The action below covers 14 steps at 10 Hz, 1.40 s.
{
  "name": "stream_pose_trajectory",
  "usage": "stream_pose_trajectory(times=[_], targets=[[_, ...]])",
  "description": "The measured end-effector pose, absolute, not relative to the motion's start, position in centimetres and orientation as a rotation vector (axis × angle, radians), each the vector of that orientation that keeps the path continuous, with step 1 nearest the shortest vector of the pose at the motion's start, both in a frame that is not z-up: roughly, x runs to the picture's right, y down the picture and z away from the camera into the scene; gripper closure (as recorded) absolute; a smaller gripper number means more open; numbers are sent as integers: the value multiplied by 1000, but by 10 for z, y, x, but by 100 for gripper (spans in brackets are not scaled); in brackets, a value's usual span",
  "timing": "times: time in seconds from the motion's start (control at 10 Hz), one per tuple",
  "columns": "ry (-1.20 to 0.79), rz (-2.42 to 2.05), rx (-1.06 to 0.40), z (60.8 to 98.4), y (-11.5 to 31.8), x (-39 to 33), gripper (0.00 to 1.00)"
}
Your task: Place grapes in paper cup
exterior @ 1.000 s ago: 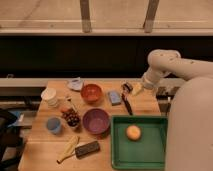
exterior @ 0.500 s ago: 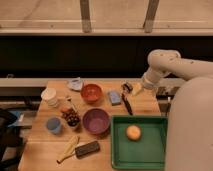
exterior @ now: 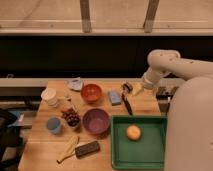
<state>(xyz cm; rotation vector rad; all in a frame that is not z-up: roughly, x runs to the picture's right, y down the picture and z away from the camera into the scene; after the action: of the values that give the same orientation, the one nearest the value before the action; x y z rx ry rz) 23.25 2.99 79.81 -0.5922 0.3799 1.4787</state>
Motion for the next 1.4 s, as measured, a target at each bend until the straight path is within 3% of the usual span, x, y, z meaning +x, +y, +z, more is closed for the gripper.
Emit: stream_pose_trajectory(times=[0.3,0.7,1.2,1.4], targets=[[386,1382,-620,827,21,200,29],[360,1194,-665,848,15,101,29],[235,908,-772,809,55,-38,29],[215,875,-789,800,61,-51,29]])
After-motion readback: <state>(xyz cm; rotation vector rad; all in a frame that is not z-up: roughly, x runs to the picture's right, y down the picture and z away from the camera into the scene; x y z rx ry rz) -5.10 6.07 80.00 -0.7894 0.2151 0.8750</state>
